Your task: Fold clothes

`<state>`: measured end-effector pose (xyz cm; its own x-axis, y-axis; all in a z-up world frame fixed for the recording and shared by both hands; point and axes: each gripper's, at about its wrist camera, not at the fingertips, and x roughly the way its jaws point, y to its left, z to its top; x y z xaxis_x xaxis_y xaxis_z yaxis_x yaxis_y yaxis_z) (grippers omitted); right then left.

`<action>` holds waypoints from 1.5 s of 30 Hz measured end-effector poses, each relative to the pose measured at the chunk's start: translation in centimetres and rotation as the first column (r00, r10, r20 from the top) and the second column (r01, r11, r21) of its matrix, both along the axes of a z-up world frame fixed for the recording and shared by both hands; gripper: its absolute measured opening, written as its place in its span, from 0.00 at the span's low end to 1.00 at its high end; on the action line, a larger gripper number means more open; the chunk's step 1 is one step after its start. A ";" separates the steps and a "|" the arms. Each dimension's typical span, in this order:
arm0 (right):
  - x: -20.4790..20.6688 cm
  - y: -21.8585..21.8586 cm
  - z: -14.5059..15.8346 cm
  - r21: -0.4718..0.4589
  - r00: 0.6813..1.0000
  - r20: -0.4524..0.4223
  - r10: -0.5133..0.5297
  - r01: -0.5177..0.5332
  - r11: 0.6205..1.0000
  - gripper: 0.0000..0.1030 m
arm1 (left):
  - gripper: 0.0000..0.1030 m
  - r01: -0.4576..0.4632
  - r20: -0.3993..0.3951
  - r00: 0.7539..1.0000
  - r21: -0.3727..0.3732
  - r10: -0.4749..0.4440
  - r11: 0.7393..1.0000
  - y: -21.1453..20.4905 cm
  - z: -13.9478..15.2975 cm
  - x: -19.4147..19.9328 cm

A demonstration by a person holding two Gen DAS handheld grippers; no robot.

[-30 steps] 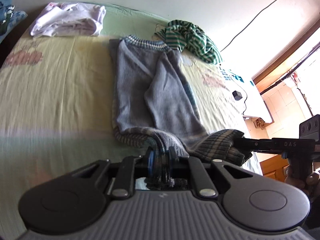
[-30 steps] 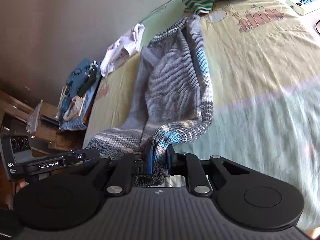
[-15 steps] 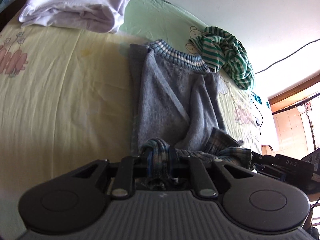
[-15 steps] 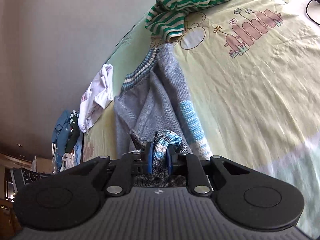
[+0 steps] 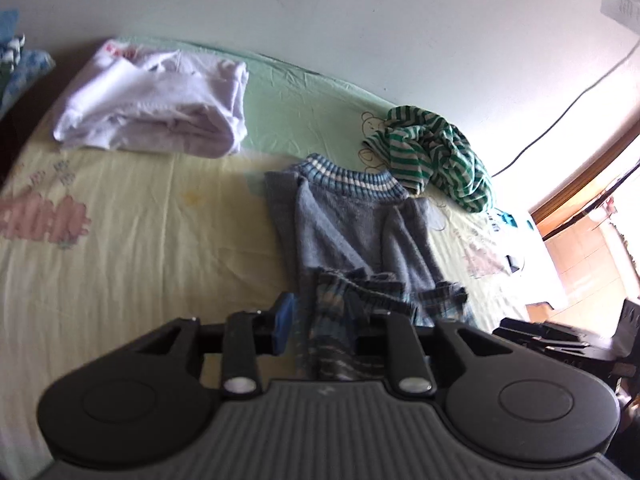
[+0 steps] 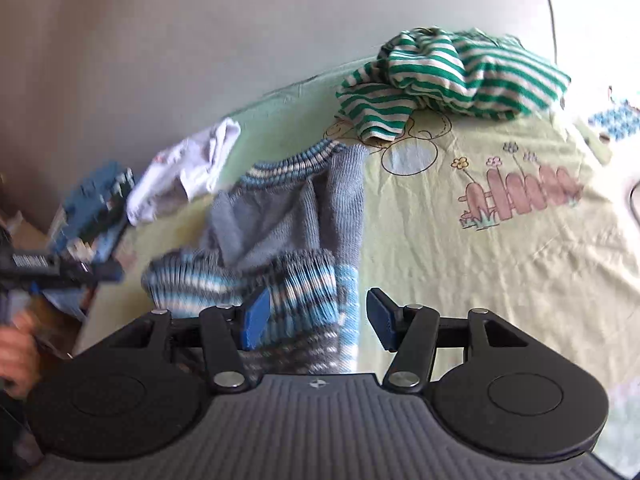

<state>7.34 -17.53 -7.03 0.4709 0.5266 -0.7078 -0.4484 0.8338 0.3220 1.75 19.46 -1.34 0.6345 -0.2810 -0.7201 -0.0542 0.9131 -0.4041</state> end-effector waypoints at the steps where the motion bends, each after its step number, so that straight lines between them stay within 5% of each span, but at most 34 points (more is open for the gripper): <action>1: -0.5 0.5 -0.4 -0.055 0.999 0.026 0.037 -0.036 0.998 0.56 | 0.53 0.020 0.000 1.000 0.026 -0.020 0.999 -0.7 -0.4 0.0; 5: -0.1 2.1 -1.7 -0.070 0.996 0.060 0.064 -0.060 0.996 0.55 | 0.60 0.086 0.008 0.996 0.132 -0.088 0.987 -3.9 -1.9 0.9; 8: 1.0 3.6 -2.6 -0.098 0.997 0.065 0.044 -0.037 0.994 0.54 | 0.59 0.096 -0.032 0.995 0.142 -0.092 0.985 -5.4 -3.5 2.4; 9: 1.3 3.7 -2.8 -0.094 0.997 0.058 0.043 -0.037 0.995 0.51 | 0.55 0.108 -0.055 0.993 0.137 -0.101 0.985 -5.7 -4.0 2.7; 10: 1.5 3.8 -3.0 -0.087 0.998 0.048 0.043 -0.039 0.995 0.46 | 0.31 0.119 -0.078 0.991 0.154 -0.108 0.981 -6.2 -4.6 2.9; 11: 1.7 3.9 -3.2 -0.081 0.998 0.038 0.043 -0.040 0.996 0.41 | 0.21 0.122 -0.088 0.990 0.189 -0.107 0.974 -6.6 -4.9 2.9; 12: 1.8 4.0 -3.3 -0.081 0.998 0.032 0.048 -0.045 0.996 0.28 | 0.20 0.119 -0.078 0.991 0.215 -0.105 0.969 -6.9 -5.0 2.7; 13: 1.7 4.1 -3.1 -0.086 0.998 0.044 0.049 -0.045 0.995 0.17 | 0.09 0.111 -0.066 0.993 0.229 -0.098 0.967 -7.1 -4.7 2.3; 14: 1.6 4.0 -2.7 -0.083 0.997 0.064 0.045 -0.040 0.996 0.14 | 0.06 0.098 -0.056 0.995 0.234 -0.087 0.967 -6.9 -4.3 2.0; 17: 1.9 3.1 -1.7 -0.027 0.996 0.087 -0.012 0.015 1.000 0.13 | 0.06 0.059 -0.039 0.998 0.257 -0.050 0.965 -6.5 -3.7 1.3; 24: 4.2 3.2 -5.0 -0.038 0.995 0.026 -0.099 0.100 0.994 0.16 | 0.07 0.074 -0.044 0.997 0.338 -0.063 0.938 -7.3 -4.7 2.0; 28: 3.8 2.9 -4.0 -0.080 0.992 0.052 -0.119 0.122 0.989 0.39 | 0.17 0.056 -0.028 0.998 0.299 -0.050 0.953 -6.0 -3.4 1.7; 35: 1.4 3.5 -1.1 -0.051 0.989 0.148 0.001 0.007 0.999 0.33 | 0.11 0.036 0.021 0.999 0.269 -0.043 0.963 -5.8 -2.3 2.7; 40: 3.1 5.5 -3.5 -0.077 0.996 0.077 0.044 -0.038 0.996 0.24 | 0.09 0.073 -0.004 0.997 0.292 -0.075 0.954 -7.5 -4.7 4.8; 45: 4.3 4.3 -3.4 -0.039 1.000 0.015 0.005 -0.005 0.999 0.23 | 0.10 0.113 0.031 0.991 0.330 -0.130 0.937 -7.3 -3.1 5.4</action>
